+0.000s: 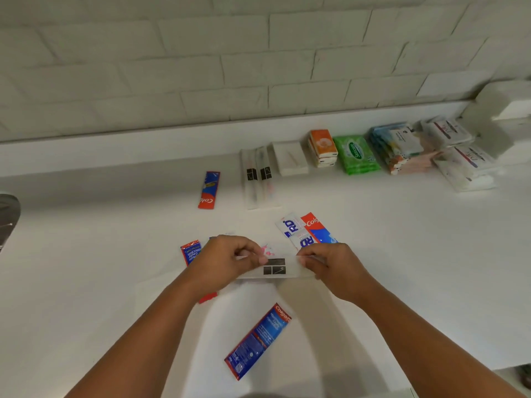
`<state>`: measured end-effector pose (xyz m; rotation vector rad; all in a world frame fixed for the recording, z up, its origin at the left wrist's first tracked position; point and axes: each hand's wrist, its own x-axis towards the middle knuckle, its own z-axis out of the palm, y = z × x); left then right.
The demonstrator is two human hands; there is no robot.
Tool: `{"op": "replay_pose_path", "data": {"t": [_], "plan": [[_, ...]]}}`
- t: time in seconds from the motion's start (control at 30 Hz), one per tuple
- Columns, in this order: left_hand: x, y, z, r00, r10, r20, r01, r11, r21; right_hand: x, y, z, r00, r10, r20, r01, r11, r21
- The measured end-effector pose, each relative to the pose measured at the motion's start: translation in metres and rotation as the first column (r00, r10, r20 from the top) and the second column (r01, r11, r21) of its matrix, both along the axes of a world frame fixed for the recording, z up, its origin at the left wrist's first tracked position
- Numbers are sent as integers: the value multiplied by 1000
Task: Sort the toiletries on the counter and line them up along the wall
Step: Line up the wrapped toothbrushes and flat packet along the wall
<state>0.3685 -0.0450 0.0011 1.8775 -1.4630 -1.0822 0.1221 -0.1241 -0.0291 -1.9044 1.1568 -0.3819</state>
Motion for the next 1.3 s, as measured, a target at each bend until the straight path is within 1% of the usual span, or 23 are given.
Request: {"op": "replay_pose_path", "data": {"t": [0.1, 0.17, 0.27, 0.33, 0.4, 0.5, 0.57, 0.6, 0.63, 0.67, 0.73, 0.8, 0.87, 0.97, 1.03, 1.07, 1.1, 1.13, 1.17, 1.2, 1.23, 1.27, 1.3], "plan": [[19, -5, 14, 999, 16, -48, -12, 997, 74, 8, -10, 9, 976, -127, 175, 96, 979, 179], [29, -9, 18, 993, 96, -75, -91, 993, 76, 12, -19, 13, 959, -130, 252, 66, 966, 248], [43, -15, 22, 944, 268, -191, -265, 963, 45, 21, -31, 15, 949, -81, 304, -17, 952, 307], [51, -21, 22, 881, 370, -295, -374, 926, 44, 30, -36, 16, 945, -60, 322, -50, 945, 323], [56, -31, 21, 789, 459, -408, -491, 871, 31, 42, -40, 18, 954, -5, 299, -100, 938, 332], [62, -50, 21, 648, 511, -565, -626, 780, -13, 65, -44, 17, 966, 41, 257, -134, 925, 357], [63, -61, 21, 556, 490, -671, -662, 749, 0, 82, -44, 15, 961, -6, 276, -104, 919, 381], [61, -66, 21, 528, 477, -702, -665, 747, 7, 91, -46, 14, 945, -76, 317, -73, 898, 433], [58, -69, 20, 521, 474, -710, -661, 750, 15, 99, -47, 14, 916, -169, 364, -43, 861, 507], [55, -71, 18, 533, 479, -697, -650, 760, 25, 109, -48, 14, 879, -259, 400, -22, 817, 576], [47, -70, 11, 610, 492, -621, -599, 800, 45, 125, -51, 16, 811, -387, 438, 12, 761, 649], [39, -69, 5, 686, 471, -554, -534, 844, 56, 139, -53, 17, 762, -456, 459, 33, 736, 676], [34, -74, 1, 717, 479, -506, -532, 845, 47, 150, -54, 20, 748, -483, 455, 72, 741, 668], [37, -90, -4, 717, 534, -448, -587, 809, 23, 160, -60, 21, 786, -464, 407, 137, 774, 618], [42, -102, -7, 722, 540, -433, -590, 807, 24, 162, -69, 22, 819, -412, 400, 144, 822, 551], [45, -108, -11, 722, 551, -417, -592, 805, 38, 162, -75, 21, 845, -372, 384, 170, 868, 466], [49, -114, -14, 727, 569, -384, -601, 798, 45, 161, -83, 18, 884, -324, 338, 213, 921, 327], [53, -121, -18, 734, 586, -343, -612, 790, 42, 159, -91, 14, 926, -273, 260, 240, 959, 152], [58, -127, -23, 747, 598, -289, -616, 787, 35, 156, -98, 11, 959, -236, 155, 242, 970, -21], [63, -133, -27, 768, 597, -231, -608, 793, 25, 153, -103, 8, 976, -212, 59, 219, 960, -172], [67, -138, -30, 798, 582, -159, -586, 810, 24, 149, -106, 5, 983, -183, -20, 171, 947, -271], [71, -143, -34, 830, 550, -91, -551, 834, 23, 146, -109, 1, 985, -143, -96, 106, 943, -315], [73, -148, -36, 857, 515, -23, -514, 857, 36, 144, -111, -2, 983, -92, -161, 34, 945, -326]]}}
